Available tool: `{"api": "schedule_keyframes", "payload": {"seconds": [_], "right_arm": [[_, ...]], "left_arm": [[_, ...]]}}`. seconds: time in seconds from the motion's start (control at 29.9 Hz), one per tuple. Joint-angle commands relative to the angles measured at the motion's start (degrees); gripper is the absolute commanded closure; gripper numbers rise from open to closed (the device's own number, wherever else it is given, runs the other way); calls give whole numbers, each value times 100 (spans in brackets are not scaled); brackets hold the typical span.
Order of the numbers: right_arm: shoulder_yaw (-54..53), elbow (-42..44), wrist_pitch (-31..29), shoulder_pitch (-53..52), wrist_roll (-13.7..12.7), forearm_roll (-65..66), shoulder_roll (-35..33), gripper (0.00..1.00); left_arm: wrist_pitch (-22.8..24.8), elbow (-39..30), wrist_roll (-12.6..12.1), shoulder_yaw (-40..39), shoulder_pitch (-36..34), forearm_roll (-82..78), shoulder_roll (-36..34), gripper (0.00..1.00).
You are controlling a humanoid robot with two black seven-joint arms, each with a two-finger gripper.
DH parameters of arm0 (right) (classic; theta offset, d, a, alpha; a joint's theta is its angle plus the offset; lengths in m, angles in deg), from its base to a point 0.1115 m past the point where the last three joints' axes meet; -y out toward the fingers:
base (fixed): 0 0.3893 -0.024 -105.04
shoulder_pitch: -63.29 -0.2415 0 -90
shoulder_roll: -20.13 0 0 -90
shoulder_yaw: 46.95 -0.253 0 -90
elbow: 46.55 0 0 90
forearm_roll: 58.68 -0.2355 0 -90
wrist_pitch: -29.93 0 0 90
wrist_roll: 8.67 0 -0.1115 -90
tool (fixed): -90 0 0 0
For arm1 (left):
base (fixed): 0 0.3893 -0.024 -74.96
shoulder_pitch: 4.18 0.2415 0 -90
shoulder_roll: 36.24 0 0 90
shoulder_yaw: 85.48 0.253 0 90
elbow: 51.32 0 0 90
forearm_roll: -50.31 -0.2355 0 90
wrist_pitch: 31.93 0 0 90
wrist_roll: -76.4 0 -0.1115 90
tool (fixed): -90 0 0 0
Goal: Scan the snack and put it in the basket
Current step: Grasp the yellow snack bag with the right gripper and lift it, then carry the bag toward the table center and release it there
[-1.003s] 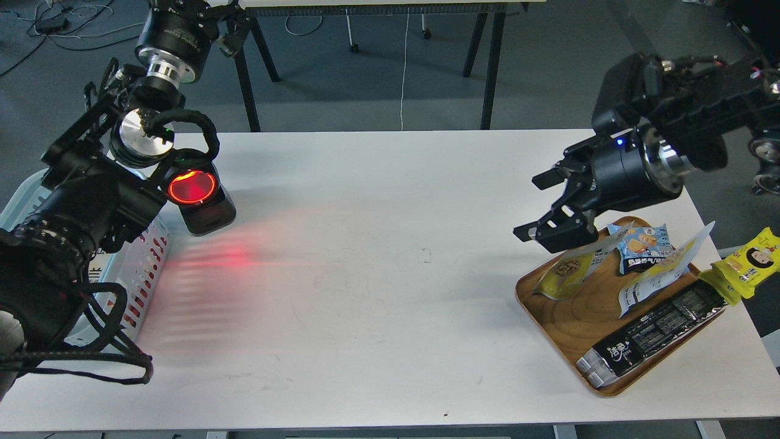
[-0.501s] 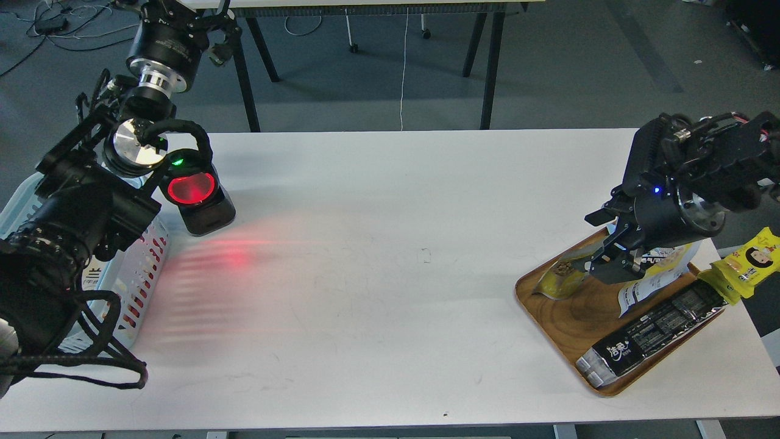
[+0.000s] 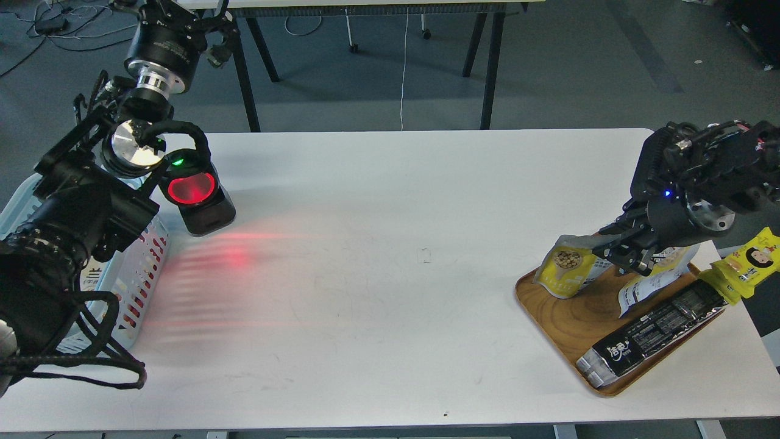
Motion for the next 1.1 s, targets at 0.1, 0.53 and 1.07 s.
{"api": "schedule_keyframes", "payload": {"seconds": [0.1,0.53,1.07], "right_arm": [[-19,224,87,93,0,-8,116,100],[-880,154,210,-258,0,-376,151,100],[-960,390,272,-558,0,-1238,2171,100]], "left_arm": [[0,6,2,0,-5,1,-18,0],[0,6,-7,0,-5,1,-35,1],[0,6,-7,9,-6,-8,-70,1]]}}
